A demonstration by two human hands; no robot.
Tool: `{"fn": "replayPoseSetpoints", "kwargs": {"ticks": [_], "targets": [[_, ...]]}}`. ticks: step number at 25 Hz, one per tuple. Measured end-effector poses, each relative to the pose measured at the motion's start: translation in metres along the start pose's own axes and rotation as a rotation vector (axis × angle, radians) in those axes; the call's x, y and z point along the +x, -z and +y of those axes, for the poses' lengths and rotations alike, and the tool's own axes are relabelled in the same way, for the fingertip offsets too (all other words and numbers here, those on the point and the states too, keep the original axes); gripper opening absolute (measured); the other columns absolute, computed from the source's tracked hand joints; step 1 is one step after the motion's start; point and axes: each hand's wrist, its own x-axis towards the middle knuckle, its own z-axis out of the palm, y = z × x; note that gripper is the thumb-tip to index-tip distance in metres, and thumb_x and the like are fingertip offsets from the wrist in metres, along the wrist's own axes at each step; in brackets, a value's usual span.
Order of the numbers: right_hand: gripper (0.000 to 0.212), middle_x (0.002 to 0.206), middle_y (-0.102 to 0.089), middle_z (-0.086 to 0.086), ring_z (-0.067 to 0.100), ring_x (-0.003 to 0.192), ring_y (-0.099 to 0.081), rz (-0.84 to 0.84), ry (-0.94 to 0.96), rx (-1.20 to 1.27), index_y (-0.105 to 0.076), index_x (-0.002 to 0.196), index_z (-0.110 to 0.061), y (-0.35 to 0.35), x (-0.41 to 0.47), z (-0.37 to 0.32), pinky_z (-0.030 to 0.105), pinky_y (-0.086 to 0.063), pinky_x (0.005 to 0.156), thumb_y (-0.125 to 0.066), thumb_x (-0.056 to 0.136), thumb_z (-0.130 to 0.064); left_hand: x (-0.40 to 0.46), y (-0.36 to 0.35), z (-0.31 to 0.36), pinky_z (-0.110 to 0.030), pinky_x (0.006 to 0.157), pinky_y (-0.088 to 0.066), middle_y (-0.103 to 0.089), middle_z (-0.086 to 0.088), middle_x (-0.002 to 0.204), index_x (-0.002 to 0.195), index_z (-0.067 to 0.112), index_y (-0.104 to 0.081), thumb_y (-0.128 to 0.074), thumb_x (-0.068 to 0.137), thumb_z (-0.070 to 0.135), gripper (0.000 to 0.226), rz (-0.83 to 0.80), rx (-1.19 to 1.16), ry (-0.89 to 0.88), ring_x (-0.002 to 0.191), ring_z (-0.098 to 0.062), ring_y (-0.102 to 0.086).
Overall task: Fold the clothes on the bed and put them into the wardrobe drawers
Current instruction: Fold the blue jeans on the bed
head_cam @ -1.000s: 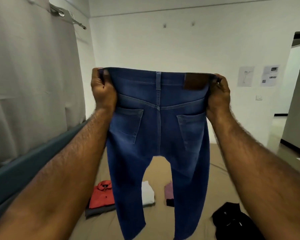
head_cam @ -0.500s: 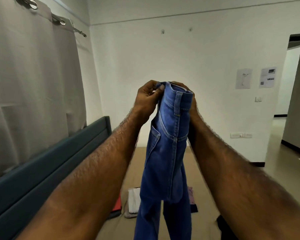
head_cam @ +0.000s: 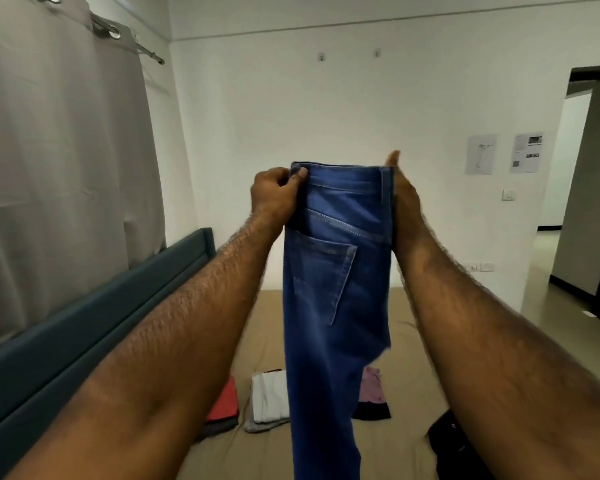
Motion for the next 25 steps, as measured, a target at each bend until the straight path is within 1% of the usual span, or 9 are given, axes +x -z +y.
{"fn": "replayPoseSetpoints", "kwargs": {"ticks": [2,3,5,8,10,12,15,19,25], "targets": [[0.070,0.121,-0.075,0.013,0.032,0.113,-0.073,-0.197,0.027,0.045,-0.073,0.116,-0.006,0.010,0.000,0.005,0.045,-0.061,0.094,-0.054,0.097,-0.070,0.018,0.013,-0.003,-0.042,0.070,-0.063,-0.075,0.006,0.073,0.076,0.014,-0.077,-0.079,0.083,0.053,0.040,0.108,0.034,0.066,0.068,-0.011,-0.064],[0.056,0.124,-0.076,0.010,0.029,0.115,-0.073,-0.256,0.070,-0.071,-0.072,0.123,-0.008,0.013,0.000,0.009,0.043,-0.061,0.094,-0.061,0.099,-0.058,0.022,0.019,-0.002,-0.041,0.075,-0.065,-0.078,0.006,0.078,0.079,0.015,-0.079,-0.080,0.083,0.051,0.036,0.121,0.020,0.075,0.072,-0.011,-0.068],[0.030,0.111,-0.080,0.000,0.021,0.105,-0.076,-0.129,0.177,-0.400,-0.077,0.118,-0.016,0.012,0.006,0.012,0.037,-0.063,0.090,-0.080,0.092,-0.031,0.025,0.030,-0.001,-0.035,0.077,-0.064,-0.078,0.007,0.081,0.085,0.017,-0.082,-0.082,0.085,0.047,0.030,0.087,-0.007,0.031,0.076,-0.010,-0.070],[0.022,0.095,-0.080,-0.007,0.020,0.096,-0.077,0.140,0.278,-0.619,-0.082,0.105,-0.019,0.011,0.017,-0.005,0.031,-0.063,0.081,-0.087,0.086,-0.028,0.029,0.047,0.004,-0.033,0.065,-0.055,-0.070,0.007,0.073,0.083,0.013,-0.079,-0.080,0.085,0.048,0.035,-0.025,0.121,-0.134,0.067,-0.009,-0.060],[0.020,0.094,-0.080,-0.003,0.022,0.093,-0.077,0.188,0.314,-0.654,-0.082,0.098,-0.019,0.011,0.028,-0.019,0.038,-0.065,0.081,-0.086,0.084,-0.032,0.038,0.058,0.013,-0.038,0.059,-0.052,-0.060,0.001,0.068,0.080,0.007,-0.071,-0.078,0.084,0.050,0.044,-0.102,0.286,-0.229,0.064,-0.013,-0.051],[0.021,0.094,-0.080,-0.002,0.022,0.092,-0.077,0.174,0.298,-0.691,-0.082,0.098,-0.019,0.009,0.032,-0.023,0.040,-0.064,0.083,-0.084,0.085,-0.036,0.044,0.067,0.019,-0.046,0.062,-0.062,-0.055,-0.004,0.072,0.082,0.001,-0.063,-0.081,0.088,0.040,0.044,-0.220,0.399,-0.217,0.067,-0.018,-0.053],[0.025,0.089,-0.078,-0.007,0.016,0.087,-0.074,0.124,0.275,-0.801,-0.082,0.100,-0.018,0.006,0.034,-0.013,0.031,-0.061,0.077,-0.084,0.086,-0.038,0.042,0.077,0.013,-0.054,0.068,-0.064,-0.061,-0.007,0.077,0.083,0.005,-0.063,-0.079,0.092,0.033,0.033,-0.274,0.519,-0.138,0.071,-0.023,-0.061],[0.031,0.092,-0.080,-0.004,0.020,0.089,-0.076,0.056,0.243,-0.740,-0.081,0.098,-0.018,0.004,0.038,-0.023,0.039,-0.064,0.079,-0.084,0.082,-0.045,0.041,0.078,0.010,-0.046,0.071,-0.062,-0.070,-0.010,0.083,0.076,0.019,-0.063,-0.073,0.096,0.036,0.027,-0.187,0.439,-0.099,0.075,-0.019,-0.062],[0.021,0.109,-0.075,0.000,0.022,0.096,-0.073,-0.130,0.085,-0.678,-0.066,0.119,-0.023,0.022,0.026,-0.024,0.038,-0.061,0.067,-0.066,0.103,-0.037,0.021,0.061,0.006,-0.038,0.067,-0.059,-0.072,-0.008,0.085,0.099,0.003,-0.072,-0.068,0.101,0.034,0.032,-0.217,0.311,-0.076,0.075,-0.018,-0.063]]}}
